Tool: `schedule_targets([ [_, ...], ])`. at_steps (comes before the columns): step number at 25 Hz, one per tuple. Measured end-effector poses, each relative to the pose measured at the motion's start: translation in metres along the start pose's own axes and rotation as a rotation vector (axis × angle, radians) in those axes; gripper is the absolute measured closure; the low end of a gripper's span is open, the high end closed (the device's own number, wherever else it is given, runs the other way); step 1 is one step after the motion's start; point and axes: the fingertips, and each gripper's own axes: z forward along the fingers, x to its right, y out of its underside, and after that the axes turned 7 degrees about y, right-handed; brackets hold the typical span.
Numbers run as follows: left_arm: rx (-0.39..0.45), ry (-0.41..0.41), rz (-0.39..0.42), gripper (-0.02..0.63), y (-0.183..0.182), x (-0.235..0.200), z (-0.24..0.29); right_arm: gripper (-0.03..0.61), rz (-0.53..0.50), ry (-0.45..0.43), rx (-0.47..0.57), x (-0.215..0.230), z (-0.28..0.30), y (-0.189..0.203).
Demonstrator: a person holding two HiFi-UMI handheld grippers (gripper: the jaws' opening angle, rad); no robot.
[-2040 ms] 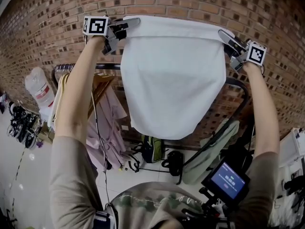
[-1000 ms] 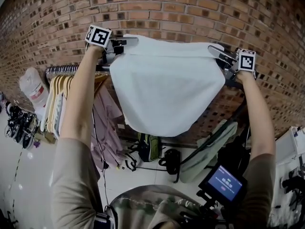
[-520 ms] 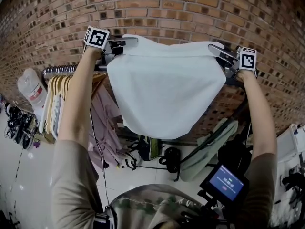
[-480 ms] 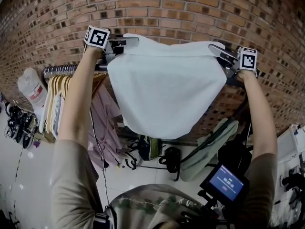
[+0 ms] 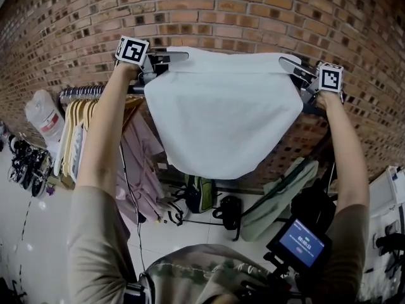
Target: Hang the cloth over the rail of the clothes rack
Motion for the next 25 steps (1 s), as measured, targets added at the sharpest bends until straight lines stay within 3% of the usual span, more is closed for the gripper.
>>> schedule_targets([
  [2, -0.017, 0.000, 0.006, 0.418, 0.002, 0.001, 0.002, 0.443, 0.004, -0.006, 0.004, -0.003, 0.002, -0.001],
  [4, -0.020, 0.008, -0.012, 0.353, 0.004, 0.004, 0.004, 0.437, 0.005, -0.004, -0.003, -0.005, 0.003, 0.001],
  [6, -0.020, 0.025, -0.026, 0.328, 0.006, 0.007, 0.006, 0.366, 0.020, -0.009, -0.012, -0.007, 0.004, 0.004],
  [7, -0.022, 0.032, -0.029, 0.265, 0.007, 0.009, 0.006, 0.351, 0.025, -0.012, -0.016, -0.008, 0.005, 0.005],
  [16, -0.115, -0.005, 0.009, 0.252, 0.020, 0.004, 0.008, 0.347, 0.010, 0.008, -0.014, -0.007, 0.001, 0.006],
  [19, -0.153, 0.000, -0.009, 0.252, 0.028, 0.005, 0.008, 0.348, 0.029, 0.059, -0.029, 0.005, -0.003, 0.009],
  [22, -0.168, 0.021, -0.031, 0.252, 0.034, 0.008, 0.010, 0.348, 0.080, 0.105, 0.041, 0.019, -0.012, -0.003],
  [25, -0.155, 0.034, -0.046, 0.252, 0.034, 0.009, 0.009, 0.348, 0.099, 0.088, 0.083, 0.017, -0.012, -0.009],
])
